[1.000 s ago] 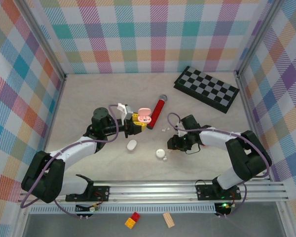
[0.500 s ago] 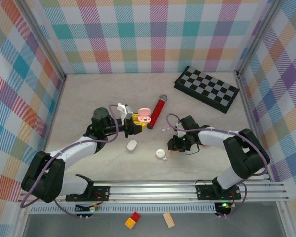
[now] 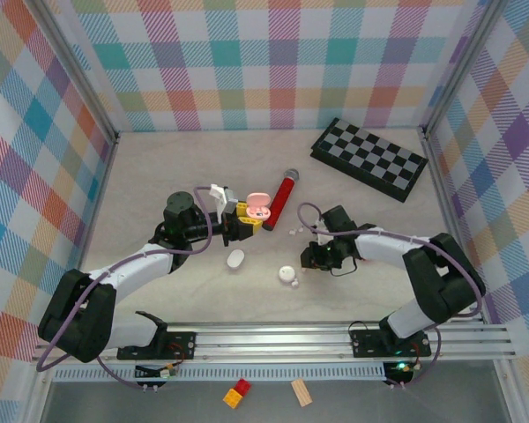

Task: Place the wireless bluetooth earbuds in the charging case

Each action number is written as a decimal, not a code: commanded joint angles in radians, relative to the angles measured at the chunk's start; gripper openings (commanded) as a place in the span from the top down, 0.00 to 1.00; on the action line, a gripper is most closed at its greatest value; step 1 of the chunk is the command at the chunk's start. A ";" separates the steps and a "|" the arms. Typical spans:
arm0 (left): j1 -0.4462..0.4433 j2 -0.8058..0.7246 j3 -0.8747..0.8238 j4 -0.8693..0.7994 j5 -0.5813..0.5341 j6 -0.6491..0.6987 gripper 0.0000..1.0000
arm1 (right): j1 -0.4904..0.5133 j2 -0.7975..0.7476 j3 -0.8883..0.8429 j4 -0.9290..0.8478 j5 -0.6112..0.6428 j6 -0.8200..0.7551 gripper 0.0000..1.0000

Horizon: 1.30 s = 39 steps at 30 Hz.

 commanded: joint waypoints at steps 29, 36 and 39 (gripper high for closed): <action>0.006 0.029 -0.008 0.006 -0.019 0.151 0.67 | 0.176 -0.184 0.632 -0.333 0.111 -0.080 0.75; 0.007 0.020 -0.003 -0.009 -0.020 0.158 0.67 | 0.224 -0.080 0.748 -0.323 0.085 -0.110 0.75; 0.006 0.019 0.001 -0.018 -0.020 0.157 0.67 | 0.228 -0.053 0.761 -0.308 0.082 -0.107 0.75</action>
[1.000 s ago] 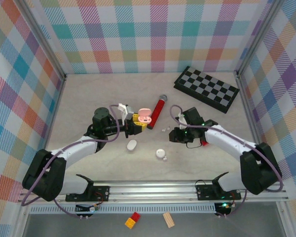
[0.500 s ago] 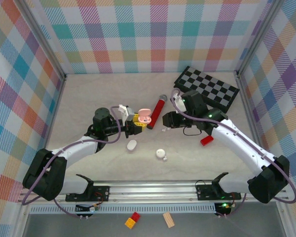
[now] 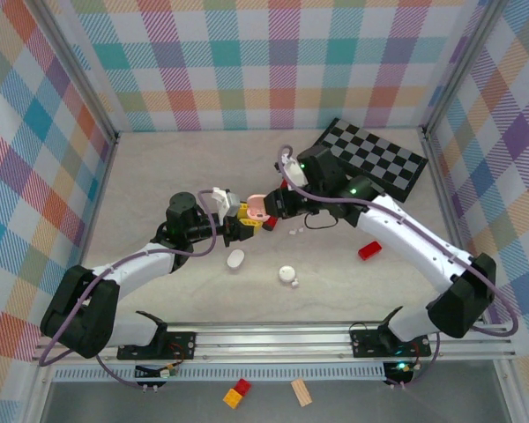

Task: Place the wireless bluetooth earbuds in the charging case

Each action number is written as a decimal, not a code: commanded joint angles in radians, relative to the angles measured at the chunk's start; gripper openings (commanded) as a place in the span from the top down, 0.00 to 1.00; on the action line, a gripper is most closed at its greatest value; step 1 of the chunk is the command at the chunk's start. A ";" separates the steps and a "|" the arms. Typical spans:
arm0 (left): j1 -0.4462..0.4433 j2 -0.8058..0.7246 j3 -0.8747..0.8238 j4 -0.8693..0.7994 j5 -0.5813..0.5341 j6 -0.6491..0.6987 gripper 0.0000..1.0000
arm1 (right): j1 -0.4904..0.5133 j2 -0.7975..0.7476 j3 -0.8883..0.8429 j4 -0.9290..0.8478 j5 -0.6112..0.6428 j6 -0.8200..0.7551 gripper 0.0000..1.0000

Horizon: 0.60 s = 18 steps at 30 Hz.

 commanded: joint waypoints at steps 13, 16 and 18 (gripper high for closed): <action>0.006 -0.004 0.015 -0.005 0.014 0.025 0.67 | 0.032 0.088 0.060 0.057 -0.051 -0.006 0.75; 0.006 -0.004 0.013 -0.007 0.014 0.024 0.67 | 0.036 0.104 0.067 0.062 -0.054 -0.008 0.75; 0.006 -0.004 0.013 -0.009 0.013 0.024 0.67 | 0.040 0.110 0.071 0.066 -0.055 -0.008 0.75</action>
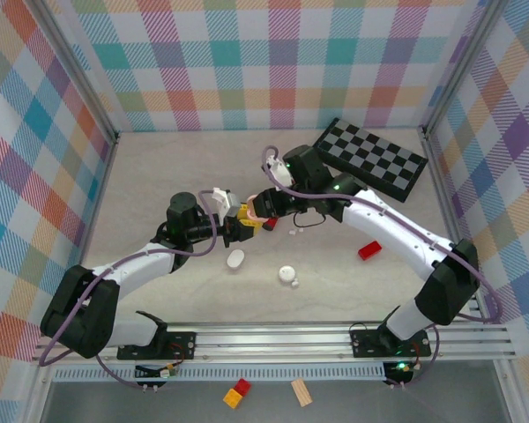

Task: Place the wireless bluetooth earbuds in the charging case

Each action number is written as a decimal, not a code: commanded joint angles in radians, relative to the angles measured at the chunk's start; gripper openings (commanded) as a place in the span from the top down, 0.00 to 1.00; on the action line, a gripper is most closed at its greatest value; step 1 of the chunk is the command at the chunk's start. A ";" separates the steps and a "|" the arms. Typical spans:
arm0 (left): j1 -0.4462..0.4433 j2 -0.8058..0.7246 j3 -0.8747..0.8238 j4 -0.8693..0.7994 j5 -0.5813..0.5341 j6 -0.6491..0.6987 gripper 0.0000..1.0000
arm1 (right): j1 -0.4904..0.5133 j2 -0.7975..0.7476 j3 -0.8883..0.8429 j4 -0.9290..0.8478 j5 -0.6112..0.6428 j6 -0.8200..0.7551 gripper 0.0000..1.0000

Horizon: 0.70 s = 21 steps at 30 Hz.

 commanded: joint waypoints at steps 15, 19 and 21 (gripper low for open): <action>0.006 -0.012 0.017 0.008 0.004 0.008 0.67 | 0.023 0.023 0.003 0.044 -0.017 0.001 0.74; 0.006 -0.013 0.016 0.010 0.003 0.004 0.67 | 0.023 0.012 -0.006 0.035 0.027 -0.002 0.74; 0.006 -0.012 0.019 0.009 0.002 0.002 0.67 | 0.023 0.005 -0.012 0.036 0.039 -0.001 0.74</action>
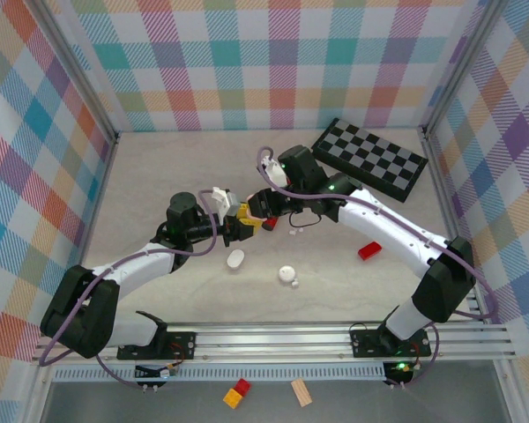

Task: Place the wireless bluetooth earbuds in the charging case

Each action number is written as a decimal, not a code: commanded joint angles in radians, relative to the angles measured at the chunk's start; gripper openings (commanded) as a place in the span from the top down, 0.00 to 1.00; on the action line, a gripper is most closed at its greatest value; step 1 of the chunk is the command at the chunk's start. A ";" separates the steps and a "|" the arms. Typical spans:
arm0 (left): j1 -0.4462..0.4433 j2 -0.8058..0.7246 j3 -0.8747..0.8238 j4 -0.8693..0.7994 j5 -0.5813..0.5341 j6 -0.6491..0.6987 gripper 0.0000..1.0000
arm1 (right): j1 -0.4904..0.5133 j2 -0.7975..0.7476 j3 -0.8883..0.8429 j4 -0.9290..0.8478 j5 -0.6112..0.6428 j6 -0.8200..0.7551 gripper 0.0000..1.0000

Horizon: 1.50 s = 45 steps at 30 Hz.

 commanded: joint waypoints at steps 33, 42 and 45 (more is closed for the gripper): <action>0.009 -0.006 0.016 0.050 0.020 -0.021 0.67 | -0.003 -0.289 -0.192 0.113 0.144 -0.053 0.49; 0.010 -0.008 0.007 0.060 0.029 -0.030 0.67 | -0.048 -0.084 0.044 -0.016 0.244 -0.014 0.46; 0.009 -0.016 0.007 0.054 0.030 -0.031 0.67 | -0.054 -0.020 0.084 -0.017 0.228 -0.021 0.47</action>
